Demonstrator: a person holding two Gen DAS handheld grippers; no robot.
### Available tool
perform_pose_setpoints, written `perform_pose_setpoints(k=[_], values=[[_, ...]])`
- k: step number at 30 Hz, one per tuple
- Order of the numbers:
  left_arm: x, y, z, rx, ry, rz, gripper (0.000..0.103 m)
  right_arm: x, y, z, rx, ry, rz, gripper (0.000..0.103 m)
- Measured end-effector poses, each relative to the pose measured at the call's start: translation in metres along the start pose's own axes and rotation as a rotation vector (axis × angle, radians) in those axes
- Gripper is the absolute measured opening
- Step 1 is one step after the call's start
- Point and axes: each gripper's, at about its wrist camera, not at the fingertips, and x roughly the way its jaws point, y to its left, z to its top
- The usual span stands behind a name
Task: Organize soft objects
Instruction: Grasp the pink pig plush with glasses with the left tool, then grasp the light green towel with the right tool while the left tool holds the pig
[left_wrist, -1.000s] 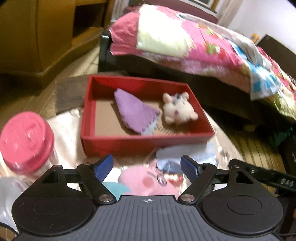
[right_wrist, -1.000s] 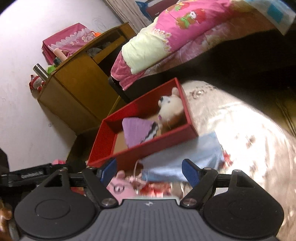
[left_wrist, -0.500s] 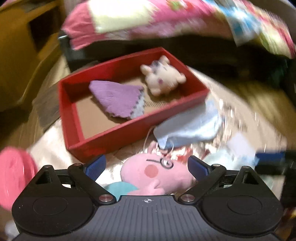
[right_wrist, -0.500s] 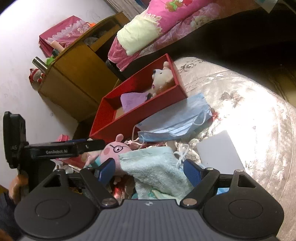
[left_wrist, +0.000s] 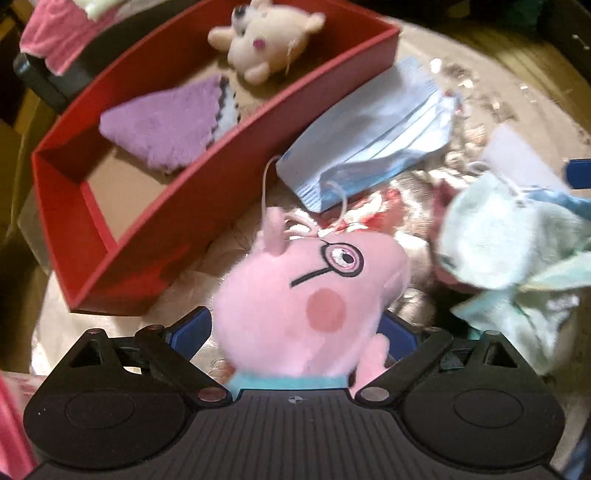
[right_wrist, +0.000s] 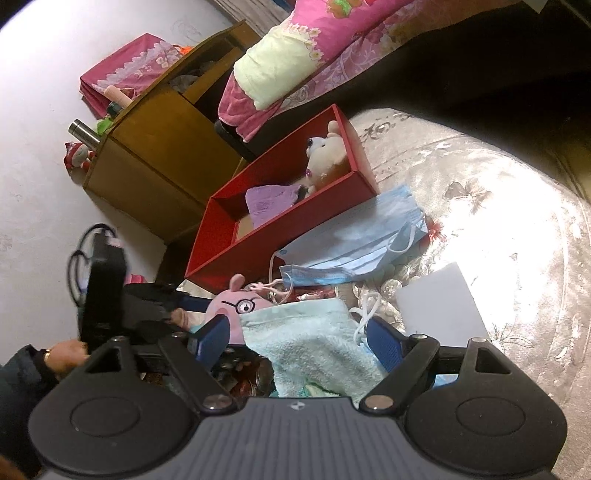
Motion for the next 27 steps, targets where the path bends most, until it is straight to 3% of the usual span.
perform_pose_setpoints(k=[3, 8, 14, 18, 24, 27], values=[[0.003, 0.002, -0.003, -0.034, 0.009, 0.005, 0.079, 0.000, -0.001, 0.000, -0.002, -0.005, -0.005, 0.054], [-0.014, 0.004, -0.016, -0.130, -0.029, 0.014, 0.078, -0.004, -0.004, 0.003, -0.005, -0.021, -0.032, 0.054], [-0.057, 0.015, -0.032, -0.380, -0.195, -0.096, 0.077, -0.007, -0.002, 0.003, -0.107, -0.024, -0.142, 0.054], [-0.079, 0.017, -0.042, -0.525, -0.293, -0.183, 0.077, -0.004, 0.003, 0.000, -0.171, 0.013, -0.144, 0.054], [-0.097, 0.018, -0.049, -0.632, -0.368, -0.218, 0.077, 0.006, 0.019, -0.020, -0.300, 0.079, -0.137, 0.052], [-0.107, 0.027, -0.054, -0.664, -0.409, -0.253, 0.077, 0.002, 0.030, -0.026, -0.376, 0.045, -0.153, 0.049]])
